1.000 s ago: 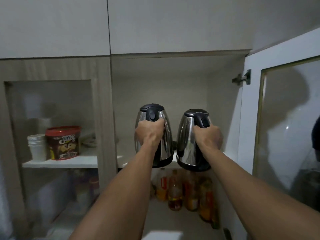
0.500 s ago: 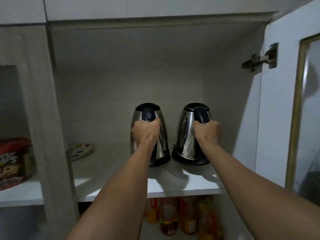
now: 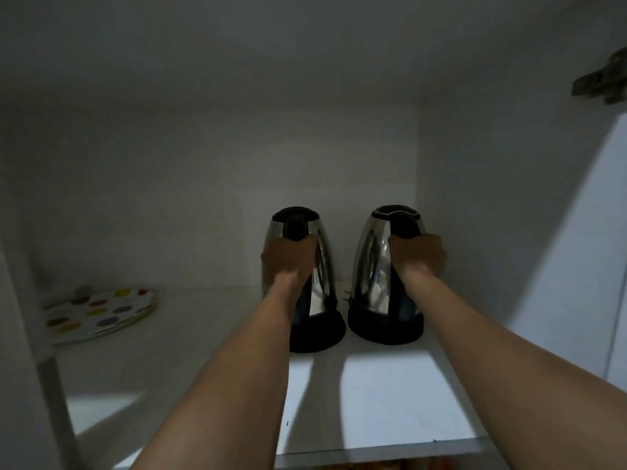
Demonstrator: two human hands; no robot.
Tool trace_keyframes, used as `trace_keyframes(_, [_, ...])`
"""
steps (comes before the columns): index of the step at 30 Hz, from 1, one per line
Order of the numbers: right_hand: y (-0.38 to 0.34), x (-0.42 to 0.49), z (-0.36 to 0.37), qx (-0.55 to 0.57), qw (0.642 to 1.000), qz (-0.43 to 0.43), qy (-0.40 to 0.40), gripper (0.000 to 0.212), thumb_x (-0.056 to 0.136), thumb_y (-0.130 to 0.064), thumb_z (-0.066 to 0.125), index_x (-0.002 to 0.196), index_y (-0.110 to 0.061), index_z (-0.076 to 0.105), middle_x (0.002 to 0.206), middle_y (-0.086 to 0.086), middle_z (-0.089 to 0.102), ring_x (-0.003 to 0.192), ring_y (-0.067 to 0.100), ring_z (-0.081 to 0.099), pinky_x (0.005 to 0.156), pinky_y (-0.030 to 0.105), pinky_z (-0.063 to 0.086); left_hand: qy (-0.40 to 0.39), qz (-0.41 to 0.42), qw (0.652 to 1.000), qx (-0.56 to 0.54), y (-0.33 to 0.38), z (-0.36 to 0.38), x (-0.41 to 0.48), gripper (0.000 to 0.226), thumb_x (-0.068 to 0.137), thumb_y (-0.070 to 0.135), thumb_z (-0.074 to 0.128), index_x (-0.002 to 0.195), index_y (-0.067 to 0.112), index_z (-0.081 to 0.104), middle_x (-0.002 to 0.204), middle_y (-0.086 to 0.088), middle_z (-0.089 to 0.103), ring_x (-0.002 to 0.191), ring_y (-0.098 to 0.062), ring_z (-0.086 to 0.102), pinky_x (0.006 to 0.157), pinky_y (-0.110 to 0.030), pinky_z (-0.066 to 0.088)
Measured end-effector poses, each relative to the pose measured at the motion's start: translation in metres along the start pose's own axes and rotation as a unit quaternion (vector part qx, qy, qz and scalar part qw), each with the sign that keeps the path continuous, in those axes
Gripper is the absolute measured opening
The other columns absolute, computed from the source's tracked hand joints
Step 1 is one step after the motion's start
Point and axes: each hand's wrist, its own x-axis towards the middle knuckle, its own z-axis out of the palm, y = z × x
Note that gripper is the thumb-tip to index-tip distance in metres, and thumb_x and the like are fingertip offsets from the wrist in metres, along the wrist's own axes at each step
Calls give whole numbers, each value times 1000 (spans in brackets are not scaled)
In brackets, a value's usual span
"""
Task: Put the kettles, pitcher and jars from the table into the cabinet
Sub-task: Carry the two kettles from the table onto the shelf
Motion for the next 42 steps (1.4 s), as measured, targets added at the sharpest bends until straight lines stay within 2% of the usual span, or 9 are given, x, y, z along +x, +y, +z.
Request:
trace_keyframes(4, [-2, 17, 14, -17, 998, -15, -55, 49, 74, -37, 66, 108, -1, 64, 106, 21, 71, 94, 40, 69, 81, 50, 60, -34, -5, 999, -20, 2, 8, 9, 29, 71, 35, 59, 69, 7, 66, 71, -12, 71, 60, -29, 66, 64, -32, 57])
trace_keyframes(8, [-8, 15, 16, -33, 995, -34, -82, 51, 74, -34, 65, 113, -2, 63, 107, 20, 71, 94, 37, 70, 82, 47, 60, -27, -20, 999, -42, 4, 5, 8, 24, 77, 23, 59, 58, 7, 57, 53, -10, 58, 45, -24, 53, 53, -29, 47])
trace_keyframes(15, [-15, -15, 6, -64, 989, -62, -118, 38, 93, -23, 60, 119, 4, 57, 122, 21, 64, 111, 38, 63, 88, 39, 53, -35, -35, 997, -64, 4, -6, -7, 18, 74, 14, 57, 58, 8, 54, 50, -10, 55, 40, -24, 48, 52, -28, 44])
trace_keyframes(20, [-12, -28, -10, -67, 987, -67, -126, 38, 94, -22, 59, 120, 6, 58, 124, 23, 63, 114, 38, 61, 82, 35, 49, -47, 2, 998, -53, -5, -3, -35, 18, 64, 26, 59, 59, 10, 53, 53, -9, 54, 48, -26, 52, 55, -32, 45])
trace_keyframes(23, [-5, -25, -21, -58, 989, -67, -116, 18, 90, -18, 59, 96, -2, 62, 105, 20, 66, 102, 39, 66, 75, 34, 51, -36, 13, 998, -55, -5, -1, -45, 19, 64, 27, 60, 57, 11, 53, 52, -7, 55, 50, -27, 53, 56, -34, 46])
trace_keyframes(25, [-2, -22, -24, -45, 991, -60, -108, 13, 87, -18, 60, 86, -6, 56, 95, 17, 64, 95, 40, 68, 77, 39, 58, -41, 11, 998, -52, -2, -2, -46, 18, 70, 20, 60, 58, 10, 52, 52, -7, 53, 49, -26, 51, 54, -33, 45])
trace_keyframes(29, [7, -15, -26, -31, 996, -31, -75, 31, 84, -22, 63, 106, 0, 62, 108, 21, 69, 94, 42, 69, 80, 49, 59, -47, 3, 998, -40, 1, -2, -36, 19, 75, 15, 57, 58, 10, 50, 51, -10, 52, 48, -25, 49, 55, -33, 44])
trace_keyframes(38, [19, -1, -9, -25, 999, -11, -30, 46, 73, -35, 71, 106, -2, 65, 99, 20, 72, 87, 40, 72, 72, 43, 61, -52, -48, 996, -53, -5, 1, -7, 15, 75, 14, 58, 62, 8, 55, 51, -9, 55, 40, -23, 48, 51, -28, 44])
trace_keyframes(42, [20, 0, -4, -35, 999, -19, -19, 45, 72, -37, 73, 102, -3, 68, 93, 19, 73, 81, 38, 72, 69, 41, 61, -60, -41, 996, -46, -6, -2, -4, 19, 76, 16, 55, 59, 8, 53, 50, -11, 55, 44, -25, 50, 53, -32, 45])
